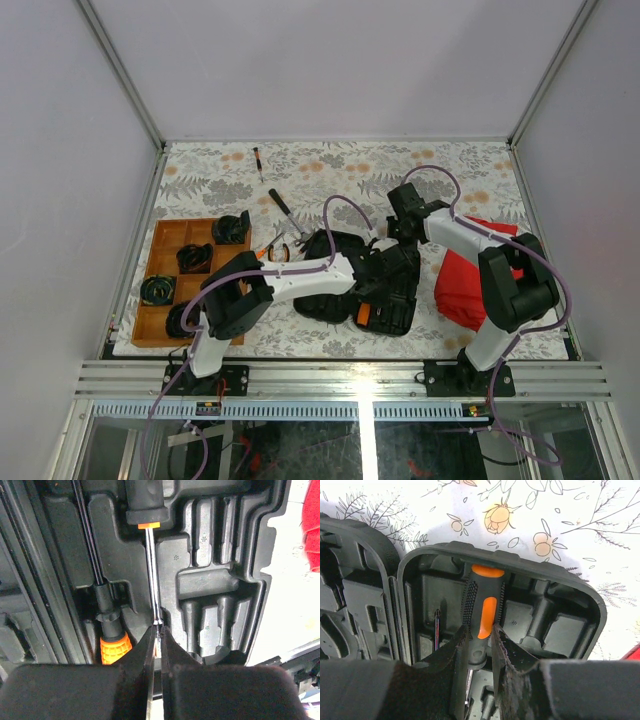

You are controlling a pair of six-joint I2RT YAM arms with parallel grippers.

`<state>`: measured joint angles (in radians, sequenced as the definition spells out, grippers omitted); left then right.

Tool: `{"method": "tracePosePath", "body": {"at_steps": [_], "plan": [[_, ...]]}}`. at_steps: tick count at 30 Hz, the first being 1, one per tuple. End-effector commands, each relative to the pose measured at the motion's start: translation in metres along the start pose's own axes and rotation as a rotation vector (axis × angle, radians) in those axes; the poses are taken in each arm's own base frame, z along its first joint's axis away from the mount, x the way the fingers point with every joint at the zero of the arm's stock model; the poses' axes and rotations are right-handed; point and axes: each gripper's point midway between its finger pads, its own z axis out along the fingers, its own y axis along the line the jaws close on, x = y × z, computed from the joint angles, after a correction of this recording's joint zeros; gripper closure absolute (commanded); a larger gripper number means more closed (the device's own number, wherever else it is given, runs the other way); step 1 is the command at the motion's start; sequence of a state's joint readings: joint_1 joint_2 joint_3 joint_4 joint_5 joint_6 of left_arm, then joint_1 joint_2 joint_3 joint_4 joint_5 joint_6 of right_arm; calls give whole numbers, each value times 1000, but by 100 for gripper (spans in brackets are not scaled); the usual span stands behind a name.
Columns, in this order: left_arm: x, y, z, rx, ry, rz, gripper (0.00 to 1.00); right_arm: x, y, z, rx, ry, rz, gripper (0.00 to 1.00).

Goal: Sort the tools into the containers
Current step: Adjust the screwdriver in the storage box.

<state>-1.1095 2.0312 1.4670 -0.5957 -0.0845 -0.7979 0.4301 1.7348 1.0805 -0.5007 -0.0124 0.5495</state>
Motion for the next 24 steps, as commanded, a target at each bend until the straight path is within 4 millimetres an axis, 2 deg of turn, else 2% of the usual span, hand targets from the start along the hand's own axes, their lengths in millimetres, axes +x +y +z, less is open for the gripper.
{"method": "tracePosePath", "body": {"at_steps": [1,7,13,19,24], "plan": [[86,48,61,-113,339,20,100,57,-62,44,266,173,-68,100],[91,42,71,-97,384,24,100,60,-71,42,305,172,-73,100],[97,46,80,-110,403,10,100,58,-71,41,314,168,-82,100],[95,50,89,-127,437,5,100,54,-71,35,365,160,-120,100],[98,47,98,-124,476,-11,100,59,-75,34,397,171,-135,100]]}}
